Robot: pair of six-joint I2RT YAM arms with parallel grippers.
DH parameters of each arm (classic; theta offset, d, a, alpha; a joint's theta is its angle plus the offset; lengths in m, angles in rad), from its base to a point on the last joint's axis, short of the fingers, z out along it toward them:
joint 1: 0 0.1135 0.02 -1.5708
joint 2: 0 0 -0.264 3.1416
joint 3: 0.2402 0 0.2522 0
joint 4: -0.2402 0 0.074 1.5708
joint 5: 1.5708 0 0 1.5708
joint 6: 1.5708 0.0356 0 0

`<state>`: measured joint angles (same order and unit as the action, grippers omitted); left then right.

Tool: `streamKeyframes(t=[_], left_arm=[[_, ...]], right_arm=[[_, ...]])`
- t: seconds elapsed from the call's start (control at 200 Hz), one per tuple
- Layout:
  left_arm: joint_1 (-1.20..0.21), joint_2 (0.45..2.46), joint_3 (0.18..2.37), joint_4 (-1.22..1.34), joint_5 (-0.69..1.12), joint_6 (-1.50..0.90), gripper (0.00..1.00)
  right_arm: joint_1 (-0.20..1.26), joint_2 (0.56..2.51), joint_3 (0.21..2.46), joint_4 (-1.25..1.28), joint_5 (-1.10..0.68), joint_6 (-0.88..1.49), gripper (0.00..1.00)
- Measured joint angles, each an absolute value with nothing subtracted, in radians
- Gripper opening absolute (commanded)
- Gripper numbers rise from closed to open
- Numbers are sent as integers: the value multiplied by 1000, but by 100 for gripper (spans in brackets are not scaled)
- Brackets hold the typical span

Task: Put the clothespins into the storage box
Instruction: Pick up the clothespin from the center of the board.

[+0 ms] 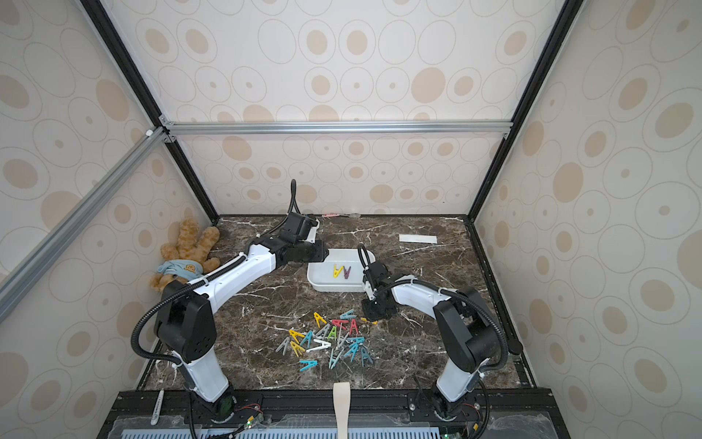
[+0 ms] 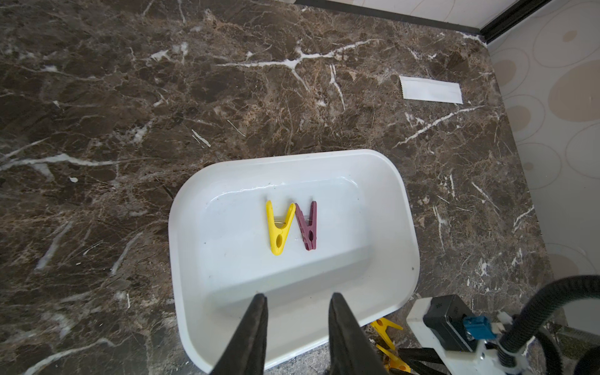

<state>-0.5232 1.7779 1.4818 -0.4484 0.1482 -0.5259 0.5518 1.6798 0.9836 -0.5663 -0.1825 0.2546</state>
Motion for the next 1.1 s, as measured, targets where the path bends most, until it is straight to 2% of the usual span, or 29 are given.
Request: streamKeyframes(t=[0.315, 0.625, 1.095], left_arm=[[-516, 1745, 1451, -418, 151, -526, 33], [-510, 1727, 1405, -397, 152, -526, 33], [-492, 1676, 1373, -382, 152, -526, 33]], right_arm=[[569, 1676, 982, -587, -171, 274, 19], [571, 1671, 978, -591, -182, 292, 23], [572, 1734, 1052, -591, -168, 325, 17]])
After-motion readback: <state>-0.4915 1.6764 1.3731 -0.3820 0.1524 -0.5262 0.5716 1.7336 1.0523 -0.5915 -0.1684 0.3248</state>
